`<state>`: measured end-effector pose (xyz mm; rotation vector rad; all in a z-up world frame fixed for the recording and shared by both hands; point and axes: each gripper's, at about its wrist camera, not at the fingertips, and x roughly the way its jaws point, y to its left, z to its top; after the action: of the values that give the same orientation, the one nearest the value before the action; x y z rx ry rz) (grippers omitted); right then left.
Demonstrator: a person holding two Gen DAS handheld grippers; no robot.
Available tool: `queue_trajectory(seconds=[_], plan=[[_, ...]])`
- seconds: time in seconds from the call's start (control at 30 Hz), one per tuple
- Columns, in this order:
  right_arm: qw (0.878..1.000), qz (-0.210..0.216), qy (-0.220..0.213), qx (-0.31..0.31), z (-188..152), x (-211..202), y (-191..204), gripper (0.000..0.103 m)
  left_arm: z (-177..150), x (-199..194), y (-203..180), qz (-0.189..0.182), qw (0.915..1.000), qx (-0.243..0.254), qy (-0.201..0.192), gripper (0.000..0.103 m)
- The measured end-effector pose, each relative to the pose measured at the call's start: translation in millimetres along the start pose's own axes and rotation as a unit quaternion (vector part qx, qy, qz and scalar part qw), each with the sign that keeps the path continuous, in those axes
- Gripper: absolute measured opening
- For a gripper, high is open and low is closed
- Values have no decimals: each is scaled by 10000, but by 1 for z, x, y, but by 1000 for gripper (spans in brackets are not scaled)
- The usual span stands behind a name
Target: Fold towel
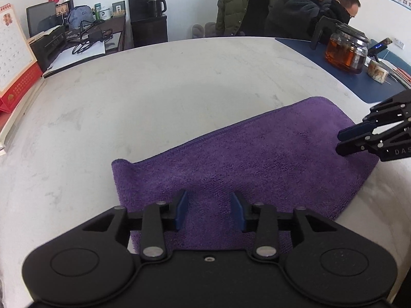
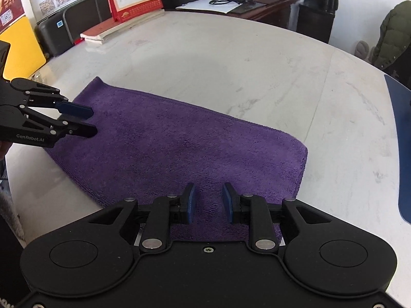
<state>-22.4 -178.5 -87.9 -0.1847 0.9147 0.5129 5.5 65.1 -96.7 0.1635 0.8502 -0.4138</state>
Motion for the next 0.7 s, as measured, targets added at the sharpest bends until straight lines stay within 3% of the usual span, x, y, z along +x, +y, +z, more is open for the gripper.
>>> queue_trajectory(seconds=[0.2, 0.7], plan=[[9995, -209, -84, 222, 19, 15, -20, 23, 34, 31, 10, 210, 9973, -694, -88, 36], [9988, -413, -24, 250, 37, 33, -34, 25, 43, 37, 2, 592, 9951, -735, -295, 38]])
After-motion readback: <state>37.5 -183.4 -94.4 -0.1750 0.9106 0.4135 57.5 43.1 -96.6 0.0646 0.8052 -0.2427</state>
